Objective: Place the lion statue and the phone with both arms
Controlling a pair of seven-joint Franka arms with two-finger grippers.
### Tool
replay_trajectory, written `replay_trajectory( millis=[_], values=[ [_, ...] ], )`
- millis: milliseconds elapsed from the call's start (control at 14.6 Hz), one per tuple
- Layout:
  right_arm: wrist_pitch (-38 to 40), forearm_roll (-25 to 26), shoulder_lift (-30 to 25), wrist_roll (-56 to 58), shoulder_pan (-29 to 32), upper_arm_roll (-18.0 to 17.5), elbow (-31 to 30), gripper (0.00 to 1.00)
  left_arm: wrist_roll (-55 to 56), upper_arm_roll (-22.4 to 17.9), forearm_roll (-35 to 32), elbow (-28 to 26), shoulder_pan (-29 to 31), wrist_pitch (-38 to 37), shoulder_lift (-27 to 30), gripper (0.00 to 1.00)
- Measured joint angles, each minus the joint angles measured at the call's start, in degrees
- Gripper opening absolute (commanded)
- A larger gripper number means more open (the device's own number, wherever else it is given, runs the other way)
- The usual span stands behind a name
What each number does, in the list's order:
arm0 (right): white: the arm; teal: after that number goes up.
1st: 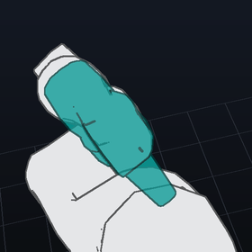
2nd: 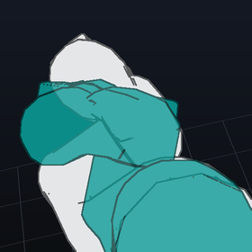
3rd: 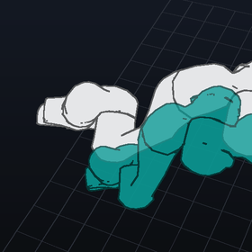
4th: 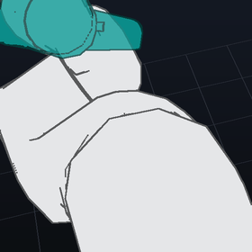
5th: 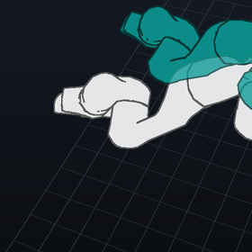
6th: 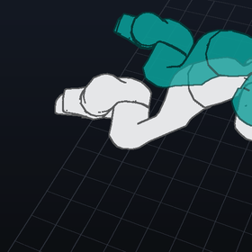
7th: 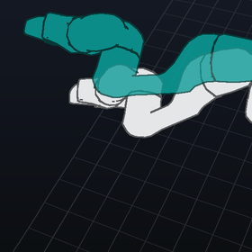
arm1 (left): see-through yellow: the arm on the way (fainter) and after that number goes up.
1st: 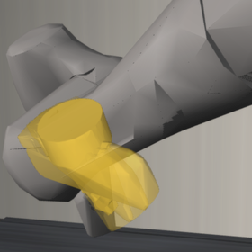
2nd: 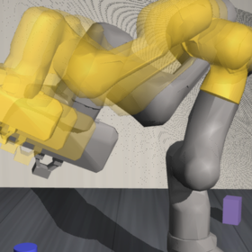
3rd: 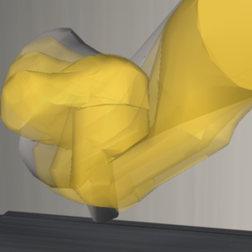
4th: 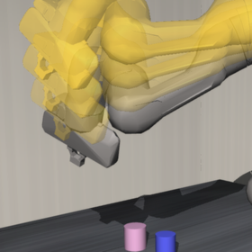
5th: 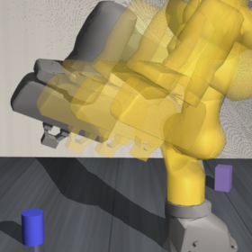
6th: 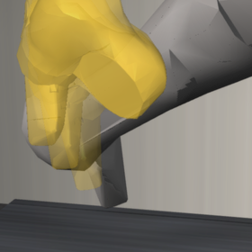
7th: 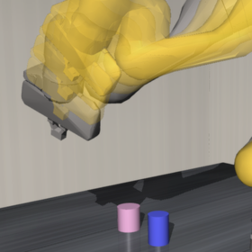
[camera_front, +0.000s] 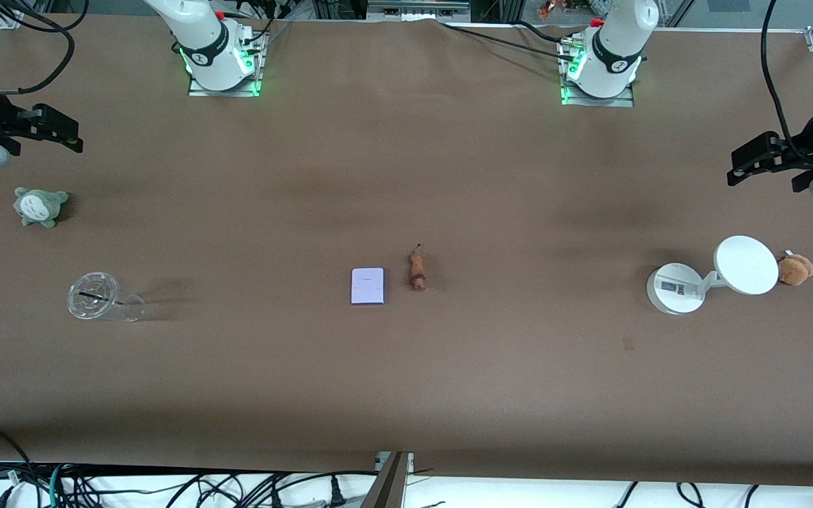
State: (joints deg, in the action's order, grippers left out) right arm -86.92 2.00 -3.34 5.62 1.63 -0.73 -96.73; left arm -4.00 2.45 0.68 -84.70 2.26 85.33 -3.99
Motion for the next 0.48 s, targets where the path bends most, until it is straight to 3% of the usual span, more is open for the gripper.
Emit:
replay_trajectory(
  millis=[275, 481],
  values=[
    [0.0, 0.0, 0.0, 0.0, 0.0, 0.0, 0.0, 1.00, 0.2, 0.1, 0.0, 0.4, 0.0, -1.0, 0.0, 1.00],
    [0.0, 0.0, 0.0, 0.0, 0.0, 0.0, 0.0, 1.00, 6.9, 0.7, 0.0, 0.5, -0.3, -1.5, -0.2, 1.00]
  ],
)
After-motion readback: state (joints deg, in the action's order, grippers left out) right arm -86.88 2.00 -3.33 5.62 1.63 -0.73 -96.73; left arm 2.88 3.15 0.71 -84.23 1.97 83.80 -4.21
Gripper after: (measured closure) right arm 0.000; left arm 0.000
